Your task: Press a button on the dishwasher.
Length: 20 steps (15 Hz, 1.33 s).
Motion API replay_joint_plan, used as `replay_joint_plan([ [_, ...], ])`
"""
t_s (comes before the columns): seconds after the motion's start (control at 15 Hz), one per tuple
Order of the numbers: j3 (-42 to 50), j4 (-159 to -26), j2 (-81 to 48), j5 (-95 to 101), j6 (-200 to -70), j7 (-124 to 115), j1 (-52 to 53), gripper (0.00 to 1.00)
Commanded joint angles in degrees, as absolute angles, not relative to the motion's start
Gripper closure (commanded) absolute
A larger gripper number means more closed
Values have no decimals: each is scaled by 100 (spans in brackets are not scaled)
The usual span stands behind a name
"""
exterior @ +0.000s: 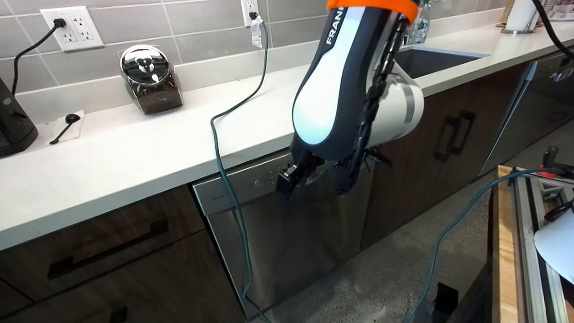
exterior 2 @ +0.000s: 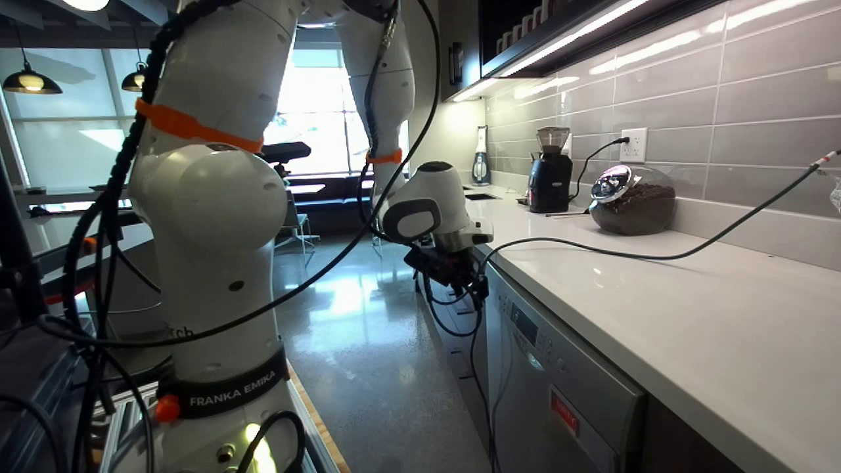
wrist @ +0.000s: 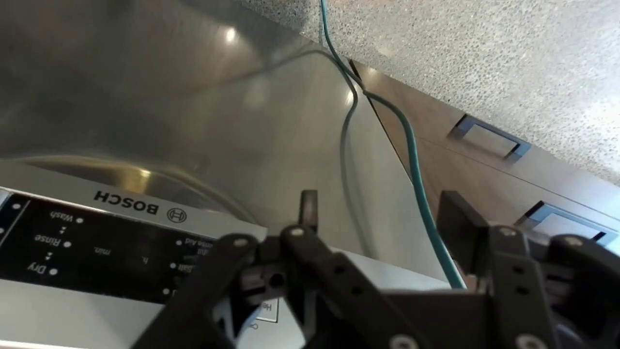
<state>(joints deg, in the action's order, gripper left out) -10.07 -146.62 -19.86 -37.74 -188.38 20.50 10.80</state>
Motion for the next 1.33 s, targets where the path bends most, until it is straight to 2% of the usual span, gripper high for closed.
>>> replay_joint_plan([
  [0.0,-1375,-14434,-2401,-3759,-19230,1980,675,64],
  [0.27,-1489,-14328,-2657,-3722,-19506,1962,464,95],
  [0.33,-1498,-14310,-2721,-3726,-19587,1956,429,99],
  [1.27,-1727,-14109,-3279,-3634,-20520,1686,-46,100],
])
